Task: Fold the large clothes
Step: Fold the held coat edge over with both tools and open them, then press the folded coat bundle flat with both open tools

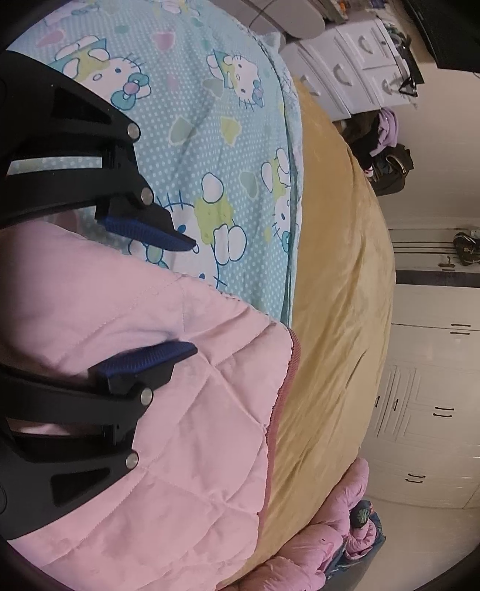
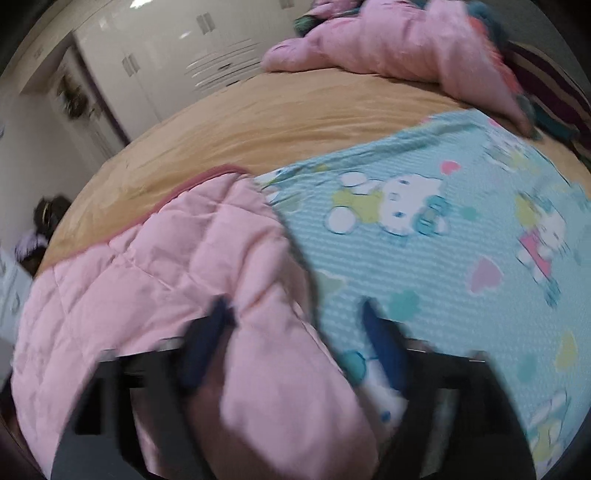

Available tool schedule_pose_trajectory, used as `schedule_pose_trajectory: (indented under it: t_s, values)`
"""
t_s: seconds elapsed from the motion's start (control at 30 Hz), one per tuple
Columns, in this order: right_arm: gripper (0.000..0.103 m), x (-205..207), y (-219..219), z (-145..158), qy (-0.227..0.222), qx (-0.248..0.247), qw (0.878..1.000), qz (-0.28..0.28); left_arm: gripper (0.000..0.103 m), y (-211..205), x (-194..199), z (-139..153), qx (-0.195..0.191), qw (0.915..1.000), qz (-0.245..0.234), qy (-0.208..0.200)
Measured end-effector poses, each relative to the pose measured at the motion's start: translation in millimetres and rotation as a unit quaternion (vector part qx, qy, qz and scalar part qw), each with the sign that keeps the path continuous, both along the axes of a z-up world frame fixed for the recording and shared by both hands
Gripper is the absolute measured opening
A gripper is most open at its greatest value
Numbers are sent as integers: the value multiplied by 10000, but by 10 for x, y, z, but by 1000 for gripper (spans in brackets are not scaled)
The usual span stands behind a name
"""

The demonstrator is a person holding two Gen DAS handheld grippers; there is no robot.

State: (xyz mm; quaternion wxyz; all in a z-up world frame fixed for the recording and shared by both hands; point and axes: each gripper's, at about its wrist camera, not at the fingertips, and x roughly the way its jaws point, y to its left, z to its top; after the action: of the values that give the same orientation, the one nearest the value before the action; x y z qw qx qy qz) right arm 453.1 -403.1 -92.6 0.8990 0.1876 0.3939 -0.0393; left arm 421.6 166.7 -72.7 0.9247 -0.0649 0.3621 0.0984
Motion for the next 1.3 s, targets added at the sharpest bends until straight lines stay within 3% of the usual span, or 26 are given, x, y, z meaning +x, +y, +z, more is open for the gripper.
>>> schedule_pose_trajectory:
  t_s: [0.3,0.47,0.53,0.63,0.83,0.93,1.03,1.17,1.27,1.3]
  values:
    - [85,-505,172,249,-334,56,9994,108,88,-27,-168,149,154,9999,-27,60]
    - [85,-781,414,506,-421,-295,9985,177,94,-92,-382,376,385,9992,-98,110]
    - [86,-885,474,599,-447,-356,9982,204,94,-129,-502,540,293,9995,-155,5]
    - [86,-1107,594,735,-689,-3,9962,540,94,-223,-674,763,330,9992,-184,-116]
    - [86,-1472,1164,1102,-1104,-509,9837,1324,94,-425,-1094,1115,408,9980,-332,-363]
    - [86,-1634,1424,1203,-1249,-736,9754,1664,94,-513,-1333,1195,223,9976,-339,-553]
    - [86,-1715,1615,1158,-1184,-729,9722,1882,94,-650,-1487,1131,-183,9966,-591,-547]
    - [85,-1726,1766,977,-1028,-872,9720,1926,94,-953,-1522,890,-350,9945,-931,-342]
    - [64,-1674,1869,786,-839,-1066,9691,2063,91,-1193,-1442,619,-407,9904,-1311,-185]
    - [56,-1645,1896,729,-757,-1110,9681,2116,74,-1233,-1438,553,-417,9897,-1367,-121]
